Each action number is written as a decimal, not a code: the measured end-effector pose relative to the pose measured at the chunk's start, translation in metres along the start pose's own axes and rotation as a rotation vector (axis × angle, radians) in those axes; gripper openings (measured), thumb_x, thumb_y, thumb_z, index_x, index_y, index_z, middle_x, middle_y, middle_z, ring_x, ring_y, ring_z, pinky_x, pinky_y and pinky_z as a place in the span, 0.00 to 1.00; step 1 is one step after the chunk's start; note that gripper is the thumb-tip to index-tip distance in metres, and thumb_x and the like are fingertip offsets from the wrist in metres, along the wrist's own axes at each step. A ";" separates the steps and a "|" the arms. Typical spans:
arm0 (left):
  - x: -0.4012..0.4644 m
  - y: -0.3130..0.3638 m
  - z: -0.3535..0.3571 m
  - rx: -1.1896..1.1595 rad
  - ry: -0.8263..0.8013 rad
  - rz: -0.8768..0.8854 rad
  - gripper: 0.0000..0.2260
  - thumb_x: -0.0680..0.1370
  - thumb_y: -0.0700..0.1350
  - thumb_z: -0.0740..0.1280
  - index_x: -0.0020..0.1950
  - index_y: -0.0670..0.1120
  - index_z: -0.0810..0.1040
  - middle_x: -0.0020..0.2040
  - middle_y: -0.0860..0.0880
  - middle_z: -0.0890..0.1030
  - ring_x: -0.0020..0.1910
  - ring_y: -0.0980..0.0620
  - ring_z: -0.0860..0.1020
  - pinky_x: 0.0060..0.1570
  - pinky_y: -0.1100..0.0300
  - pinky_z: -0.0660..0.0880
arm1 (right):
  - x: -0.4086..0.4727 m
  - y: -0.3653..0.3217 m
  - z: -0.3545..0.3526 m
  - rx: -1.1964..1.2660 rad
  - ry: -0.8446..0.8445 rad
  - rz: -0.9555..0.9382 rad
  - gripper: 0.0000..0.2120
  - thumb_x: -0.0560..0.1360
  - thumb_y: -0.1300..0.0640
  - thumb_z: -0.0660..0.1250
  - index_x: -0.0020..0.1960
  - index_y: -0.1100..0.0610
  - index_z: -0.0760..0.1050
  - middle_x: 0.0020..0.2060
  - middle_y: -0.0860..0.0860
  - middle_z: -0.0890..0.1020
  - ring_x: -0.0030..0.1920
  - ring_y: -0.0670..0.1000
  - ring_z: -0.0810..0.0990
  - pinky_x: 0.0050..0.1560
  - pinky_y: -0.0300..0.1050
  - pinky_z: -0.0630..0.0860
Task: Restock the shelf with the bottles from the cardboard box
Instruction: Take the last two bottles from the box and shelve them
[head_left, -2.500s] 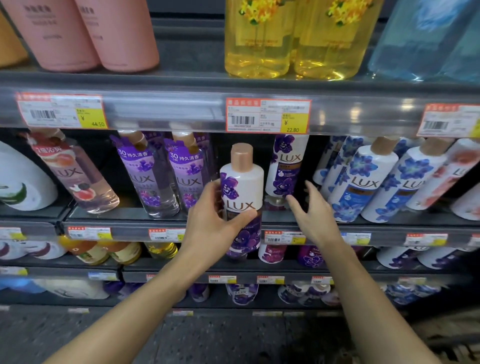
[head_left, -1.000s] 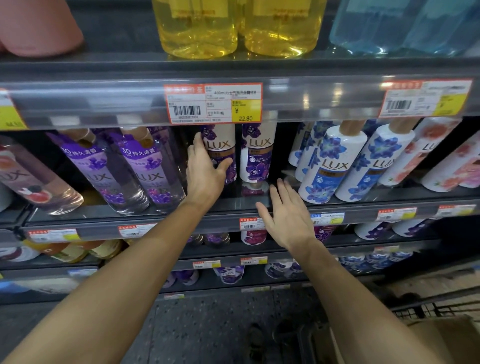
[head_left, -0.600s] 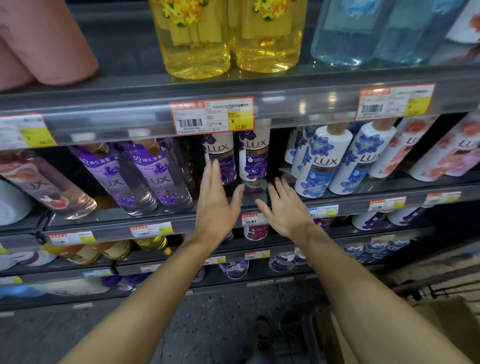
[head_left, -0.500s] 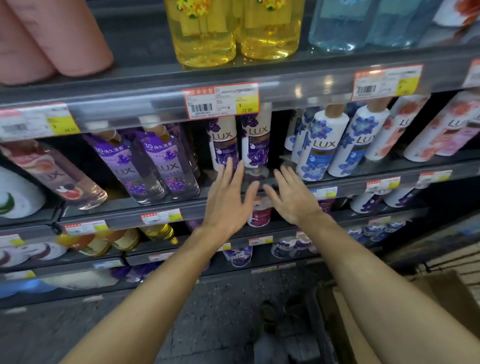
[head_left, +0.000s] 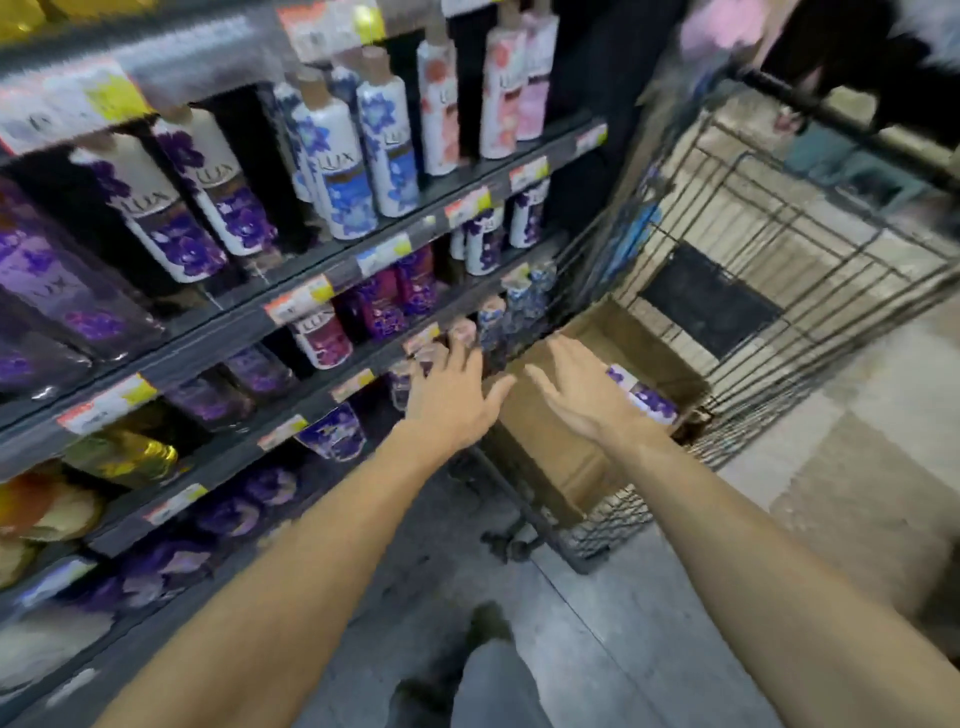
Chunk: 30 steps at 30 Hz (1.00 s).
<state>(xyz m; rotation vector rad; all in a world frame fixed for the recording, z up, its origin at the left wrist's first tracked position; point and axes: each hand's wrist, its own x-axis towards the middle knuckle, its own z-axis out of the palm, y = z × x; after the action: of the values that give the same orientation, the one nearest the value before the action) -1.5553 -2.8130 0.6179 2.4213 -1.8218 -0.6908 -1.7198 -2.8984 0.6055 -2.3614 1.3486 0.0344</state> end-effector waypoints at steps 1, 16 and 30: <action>0.001 0.016 0.007 -0.020 -0.045 0.013 0.34 0.79 0.66 0.45 0.78 0.45 0.53 0.79 0.44 0.52 0.77 0.44 0.52 0.72 0.42 0.56 | -0.010 0.019 -0.002 0.009 -0.005 0.035 0.32 0.80 0.40 0.52 0.75 0.61 0.59 0.75 0.59 0.63 0.75 0.56 0.59 0.74 0.48 0.53; 0.185 0.204 0.168 -0.067 -0.161 -0.072 0.28 0.81 0.59 0.49 0.74 0.42 0.62 0.76 0.42 0.61 0.75 0.44 0.59 0.68 0.46 0.61 | 0.085 0.273 0.045 0.003 -0.221 0.109 0.25 0.79 0.47 0.49 0.66 0.64 0.67 0.62 0.63 0.73 0.63 0.61 0.68 0.67 0.52 0.63; 0.300 0.216 0.305 -0.727 -0.244 -0.872 0.31 0.73 0.65 0.63 0.68 0.46 0.71 0.64 0.45 0.76 0.59 0.43 0.77 0.57 0.52 0.74 | 0.196 0.387 0.133 0.003 -0.610 0.175 0.31 0.80 0.46 0.56 0.78 0.51 0.47 0.76 0.56 0.58 0.75 0.58 0.59 0.71 0.57 0.61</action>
<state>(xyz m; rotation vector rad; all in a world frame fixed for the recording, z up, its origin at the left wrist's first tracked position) -1.7983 -3.0850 0.3070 2.5129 -0.2768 -1.4123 -1.9123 -3.1809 0.3075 -1.9763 1.2228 0.7365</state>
